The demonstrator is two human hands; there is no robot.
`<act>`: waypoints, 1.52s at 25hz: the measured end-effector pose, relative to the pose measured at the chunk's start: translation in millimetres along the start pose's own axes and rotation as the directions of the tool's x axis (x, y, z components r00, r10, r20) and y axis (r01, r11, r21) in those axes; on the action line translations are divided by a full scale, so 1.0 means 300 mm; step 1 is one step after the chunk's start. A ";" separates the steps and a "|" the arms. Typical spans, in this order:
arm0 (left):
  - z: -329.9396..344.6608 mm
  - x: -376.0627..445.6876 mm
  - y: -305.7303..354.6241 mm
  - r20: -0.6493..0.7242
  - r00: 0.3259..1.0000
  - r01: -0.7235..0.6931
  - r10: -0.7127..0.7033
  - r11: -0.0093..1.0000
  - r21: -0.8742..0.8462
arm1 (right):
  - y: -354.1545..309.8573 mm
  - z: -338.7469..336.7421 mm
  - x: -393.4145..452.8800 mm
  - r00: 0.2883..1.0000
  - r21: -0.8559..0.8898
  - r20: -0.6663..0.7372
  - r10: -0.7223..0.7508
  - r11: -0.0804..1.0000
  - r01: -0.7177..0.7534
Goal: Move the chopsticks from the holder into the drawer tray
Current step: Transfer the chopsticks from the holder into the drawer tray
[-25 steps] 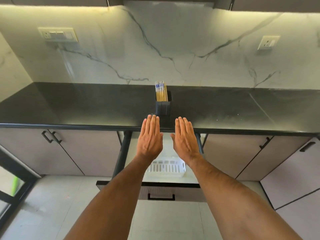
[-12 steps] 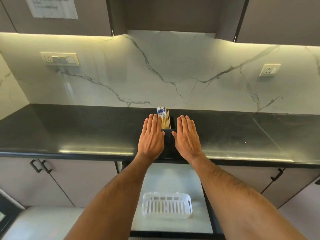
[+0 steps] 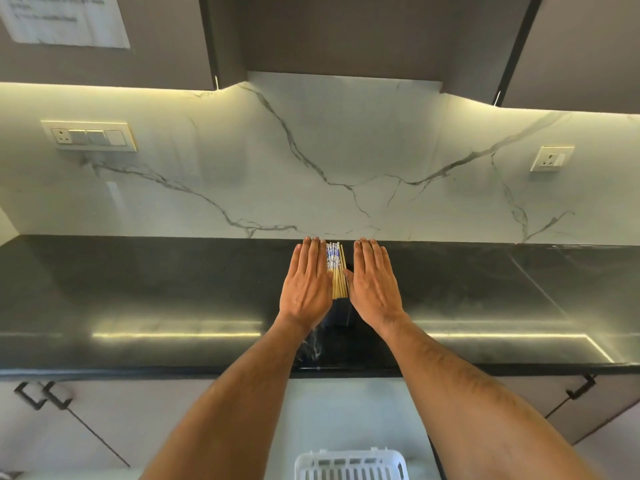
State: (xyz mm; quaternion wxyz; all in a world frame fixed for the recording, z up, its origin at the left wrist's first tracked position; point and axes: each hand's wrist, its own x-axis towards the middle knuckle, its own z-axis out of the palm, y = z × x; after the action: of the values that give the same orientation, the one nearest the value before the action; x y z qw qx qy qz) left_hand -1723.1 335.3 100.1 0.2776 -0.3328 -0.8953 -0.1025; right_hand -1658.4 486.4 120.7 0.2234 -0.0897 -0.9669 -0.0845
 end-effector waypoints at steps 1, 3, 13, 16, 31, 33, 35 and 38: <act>0.017 0.016 -0.006 -0.010 1.000 -0.003 0.003 1.000 -0.007 | 0.000 0.018 0.021 1.000 -0.004 0.005 -0.003 1.000 0.003; 0.048 0.056 -0.011 -0.016 1.000 0.012 -0.013 0.999 -0.036 | 0.002 0.060 0.064 1.000 -0.001 0.027 -0.016 1.000 0.016; 0.329 0.162 -0.023 0.144 0.986 0.091 -0.086 0.995 -0.031 | 0.024 0.355 0.255 0.995 0.270 0.094 -0.036 0.963 0.010; 0.423 0.171 -0.032 0.171 0.978 0.128 -0.117 0.990 -0.055 | 0.014 0.444 0.296 0.990 0.478 0.116 0.075 0.870 -0.121; 0.624 0.243 -0.073 0.158 0.924 0.380 -0.347 0.802 -0.460 | -0.029 0.571 0.386 0.934 0.702 0.267 0.238 0.616 -0.358; 0.619 0.248 -0.068 0.142 0.920 0.387 -0.366 0.785 -0.485 | -0.028 0.577 0.393 0.936 0.704 0.260 0.237 0.617 -0.352; 0.611 0.249 -0.063 0.109 0.921 0.375 -0.373 0.778 -0.504 | -0.027 0.584 0.396 0.935 0.721 0.280 0.217 0.596 -0.355; 0.598 0.251 -0.058 0.132 0.917 0.385 -0.377 0.748 -0.541 | -0.032 0.588 0.391 0.929 0.749 0.303 0.214 0.549 -0.371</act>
State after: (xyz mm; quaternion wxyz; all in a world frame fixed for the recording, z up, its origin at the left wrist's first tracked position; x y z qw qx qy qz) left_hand -1858.2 428.7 -5.2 0.1357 -0.2099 -0.8770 -0.4103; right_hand -1837.6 529.0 15.8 0.1644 -0.1484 -0.8890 0.4008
